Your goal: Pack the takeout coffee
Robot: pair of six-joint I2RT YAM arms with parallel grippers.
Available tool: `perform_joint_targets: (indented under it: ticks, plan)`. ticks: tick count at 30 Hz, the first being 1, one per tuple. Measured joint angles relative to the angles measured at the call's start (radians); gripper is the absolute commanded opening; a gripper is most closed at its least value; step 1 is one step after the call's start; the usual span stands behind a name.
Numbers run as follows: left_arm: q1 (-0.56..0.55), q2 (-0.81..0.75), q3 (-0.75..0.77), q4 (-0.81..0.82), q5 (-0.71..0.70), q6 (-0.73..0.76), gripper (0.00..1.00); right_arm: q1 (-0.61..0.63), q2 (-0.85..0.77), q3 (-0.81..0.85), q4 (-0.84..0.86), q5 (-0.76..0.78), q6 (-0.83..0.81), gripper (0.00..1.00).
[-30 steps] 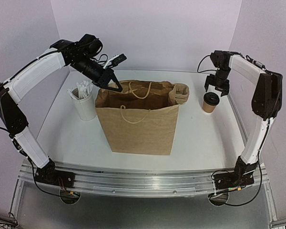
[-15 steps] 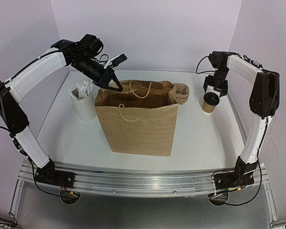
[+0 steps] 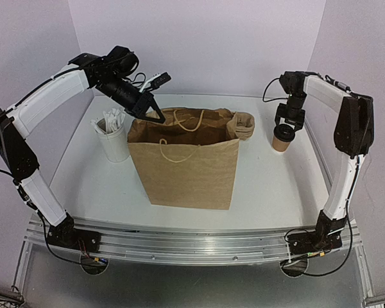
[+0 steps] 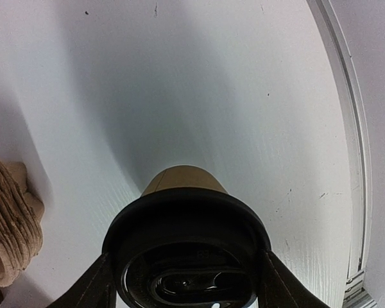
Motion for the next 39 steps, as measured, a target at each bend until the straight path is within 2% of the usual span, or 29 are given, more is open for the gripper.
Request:
perform_joint_targets:
  ticks: [13,25,31,39]
  plan:
    - [0.000,0.000,0.000,0.000,0.000,0.003,0.00,0.000,-0.012,-0.011,-0.007,-0.010,-0.004,0.48]
    - [0.000,0.000,0.000,0.000,0.000,0.004,0.00,0.001,-0.090,0.052,-0.108,-0.051,-0.009,0.42]
    - [0.000,0.002,0.000,0.001,-0.001,0.004,0.00,0.036,-0.130,0.227,-0.211,-0.094,-0.007,0.41]
    - [0.000,0.003,0.000,0.002,-0.002,0.005,0.00,0.219,-0.201,0.572,-0.239,-0.188,0.019,0.39]
